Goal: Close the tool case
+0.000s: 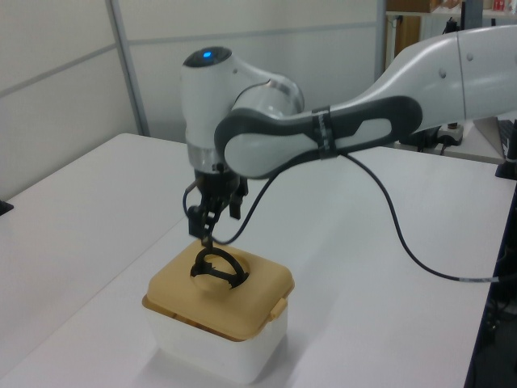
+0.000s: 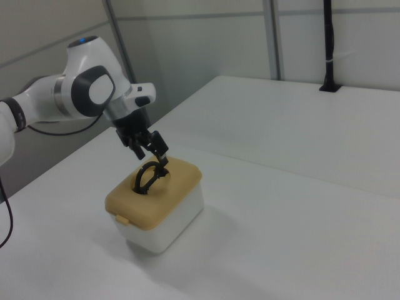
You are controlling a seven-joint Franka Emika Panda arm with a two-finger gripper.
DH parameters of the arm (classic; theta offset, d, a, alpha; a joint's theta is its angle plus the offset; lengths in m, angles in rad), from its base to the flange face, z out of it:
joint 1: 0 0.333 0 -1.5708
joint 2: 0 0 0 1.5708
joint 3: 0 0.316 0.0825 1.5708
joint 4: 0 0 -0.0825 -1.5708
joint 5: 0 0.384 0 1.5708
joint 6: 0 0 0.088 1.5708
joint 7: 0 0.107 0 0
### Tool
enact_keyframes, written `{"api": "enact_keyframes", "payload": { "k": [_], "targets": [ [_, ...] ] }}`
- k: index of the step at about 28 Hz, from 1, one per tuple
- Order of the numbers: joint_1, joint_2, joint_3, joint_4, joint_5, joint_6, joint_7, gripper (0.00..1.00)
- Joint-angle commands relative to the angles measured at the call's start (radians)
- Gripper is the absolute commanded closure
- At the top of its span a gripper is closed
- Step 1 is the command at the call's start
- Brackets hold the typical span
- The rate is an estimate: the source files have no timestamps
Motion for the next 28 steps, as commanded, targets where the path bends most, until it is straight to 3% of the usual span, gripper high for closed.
{"api": "enact_keyframes", "payload": {
  "k": [1, 15, 24, 28],
  "targets": [
    [-0.053, -0.073, -0.002, -0.002, -0.003, -0.091, -0.039, 0.0],
    [-0.168, -0.228, -0.002, -0.013, 0.025, -0.335, -0.191, 0.0],
    [-0.226, -0.271, -0.002, -0.043, 0.028, -0.361, -0.268, 0.0],
    [-0.252, -0.271, -0.004, -0.048, 0.086, -0.354, -0.306, 0.0]
  ]
}}
